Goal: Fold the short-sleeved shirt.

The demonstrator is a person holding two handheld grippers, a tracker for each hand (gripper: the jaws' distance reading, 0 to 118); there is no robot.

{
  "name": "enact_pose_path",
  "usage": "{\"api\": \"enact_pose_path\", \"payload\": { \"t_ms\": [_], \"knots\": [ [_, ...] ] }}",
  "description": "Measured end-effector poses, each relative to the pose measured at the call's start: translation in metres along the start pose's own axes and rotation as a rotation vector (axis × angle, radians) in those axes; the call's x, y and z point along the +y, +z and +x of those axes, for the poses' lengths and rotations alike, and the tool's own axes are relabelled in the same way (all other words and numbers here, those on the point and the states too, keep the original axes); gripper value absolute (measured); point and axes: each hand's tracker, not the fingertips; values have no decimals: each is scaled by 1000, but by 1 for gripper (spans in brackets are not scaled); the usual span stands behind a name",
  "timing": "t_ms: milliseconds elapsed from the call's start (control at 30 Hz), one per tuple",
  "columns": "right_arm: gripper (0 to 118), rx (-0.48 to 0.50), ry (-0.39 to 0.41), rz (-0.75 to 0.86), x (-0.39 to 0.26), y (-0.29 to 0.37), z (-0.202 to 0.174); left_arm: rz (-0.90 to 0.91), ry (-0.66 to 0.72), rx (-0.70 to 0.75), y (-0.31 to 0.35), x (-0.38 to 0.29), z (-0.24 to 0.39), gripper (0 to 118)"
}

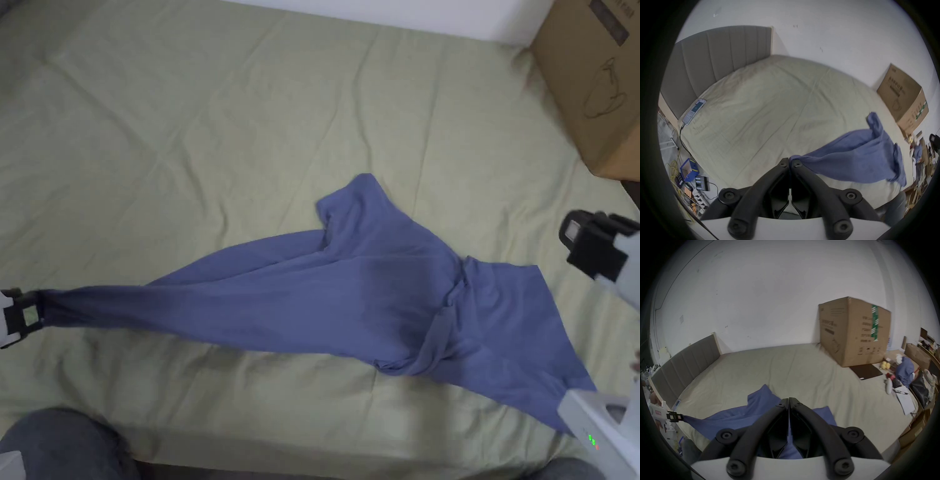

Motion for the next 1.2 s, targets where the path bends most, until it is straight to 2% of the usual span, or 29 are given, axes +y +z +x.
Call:
{"api": "enact_pose_path", "payload": {
  "t_ms": [33,67,100,133,167,367,500,633,733,833,867,900,933,967,1000,1067,1200],
  "knots": [
    [8,35,-1,-44,13,-15,-1,20,20,0,6,1,2,0],
    [29,58,-3,-73,23,-28,-3,39,42,-6,11,1,3,0],
    [76,84,22,-126,34,-46,-5,59,64,-18,15,1,4,0],
    [105,114,39,-182,44,-68,-11,64,77,-25,18,2,7,0],
    [118,115,59,-222,51,-85,-16,66,83,-27,20,1,8,0],
    [117,93,255,-463,74,-209,-53,63,151,-23,20,2,9,0],
    [117,30,317,-641,49,-273,-62,45,188,-21,14,3,7,0],
    [114,-55,303,-747,15,-320,-57,27,186,3,7,6,12,0],
    [102,-52,277,-755,-2,-339,-54,12,183,17,1,9,15,0],
    [95,-61,244,-758,-14,-353,-48,4,184,33,-4,9,16,0],
    [85,-65,230,-757,-15,-356,-46,-2,184,37,-6,9,16,0],
    [68,-59,217,-756,-17,-358,-41,-6,187,42,-9,9,16,0],
    [52,-12,168,-761,-17,-359,-39,-12,188,46,-11,9,18,0],
    [45,1,145,-764,-17,-360,-38,-16,188,49,-12,9,18,0],
    [38,-16,160,-760,-16,-359,-38,-20,186,51,-14,8,19,0],
    [0,20,172,-733,-10,-352,-37,-26,188,51,-16,8,20,0],
    [0,36,134,-703,14,-327,-31,-24,199,29,-14,10,23,0]
  ]
}}
